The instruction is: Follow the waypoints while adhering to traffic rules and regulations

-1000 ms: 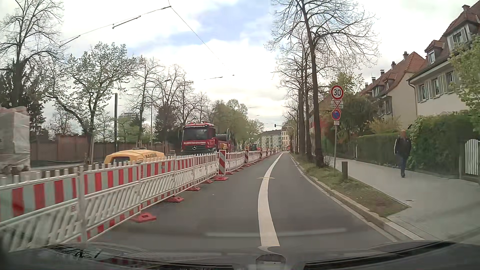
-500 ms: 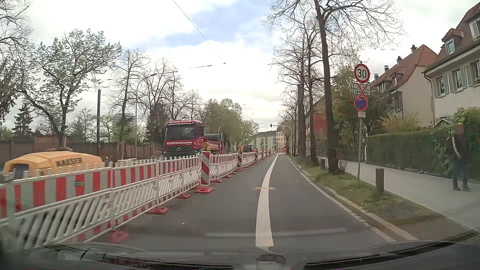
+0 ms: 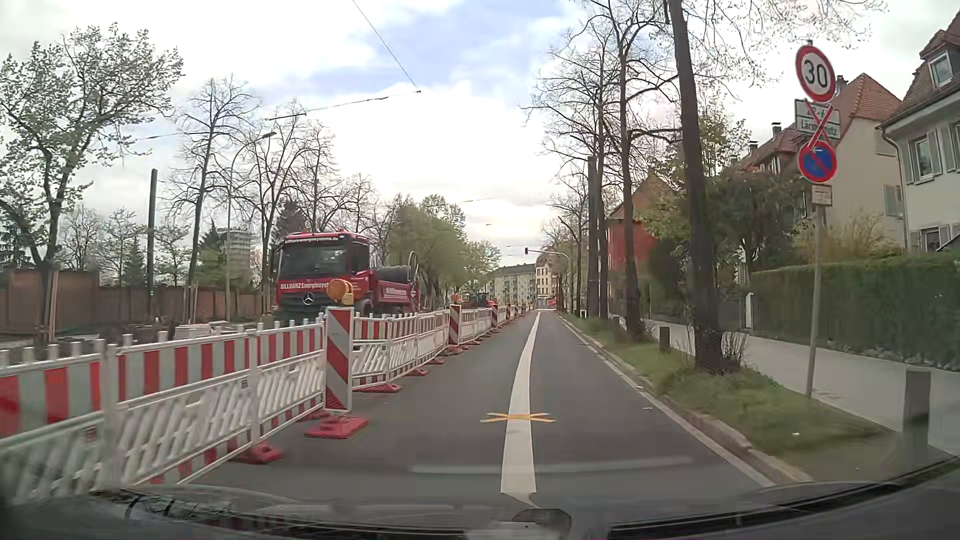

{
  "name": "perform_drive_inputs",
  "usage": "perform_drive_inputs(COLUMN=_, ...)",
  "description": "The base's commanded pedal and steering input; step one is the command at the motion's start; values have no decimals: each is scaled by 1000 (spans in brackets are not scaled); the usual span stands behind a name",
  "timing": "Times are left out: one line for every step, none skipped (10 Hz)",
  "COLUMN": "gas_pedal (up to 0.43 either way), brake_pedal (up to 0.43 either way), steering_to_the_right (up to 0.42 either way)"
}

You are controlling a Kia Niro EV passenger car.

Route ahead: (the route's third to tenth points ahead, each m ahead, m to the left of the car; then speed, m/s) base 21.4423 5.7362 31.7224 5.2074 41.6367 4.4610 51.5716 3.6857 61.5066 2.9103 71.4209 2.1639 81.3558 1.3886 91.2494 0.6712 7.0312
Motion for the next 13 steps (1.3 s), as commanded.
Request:
perform_drive_inputs(gas_pedal=67, brake_pedal=0, steering_to_the_right=41)
perform_drive_inputs(gas_pedal=67, brake_pedal=0, steering_to_the_right=40)
perform_drive_inputs(gas_pedal=67, brake_pedal=0, steering_to_the_right=41)
perform_drive_inputs(gas_pedal=67, brake_pedal=0, steering_to_the_right=40)
perform_drive_inputs(gas_pedal=67, brake_pedal=0, steering_to_the_right=40)
perform_drive_inputs(gas_pedal=67, brake_pedal=0, steering_to_the_right=40)
perform_drive_inputs(gas_pedal=67, brake_pedal=0, steering_to_the_right=39)
perform_drive_inputs(gas_pedal=67, brake_pedal=0, steering_to_the_right=32)
perform_drive_inputs(gas_pedal=67, brake_pedal=0, steering_to_the_right=22)
perform_drive_inputs(gas_pedal=67, brake_pedal=0, steering_to_the_right=16)
perform_drive_inputs(gas_pedal=67, brake_pedal=0, steering_to_the_right=11)
perform_drive_inputs(gas_pedal=67, brake_pedal=0, steering_to_the_right=8)
perform_drive_inputs(gas_pedal=67, brake_pedal=0, steering_to_the_right=6)
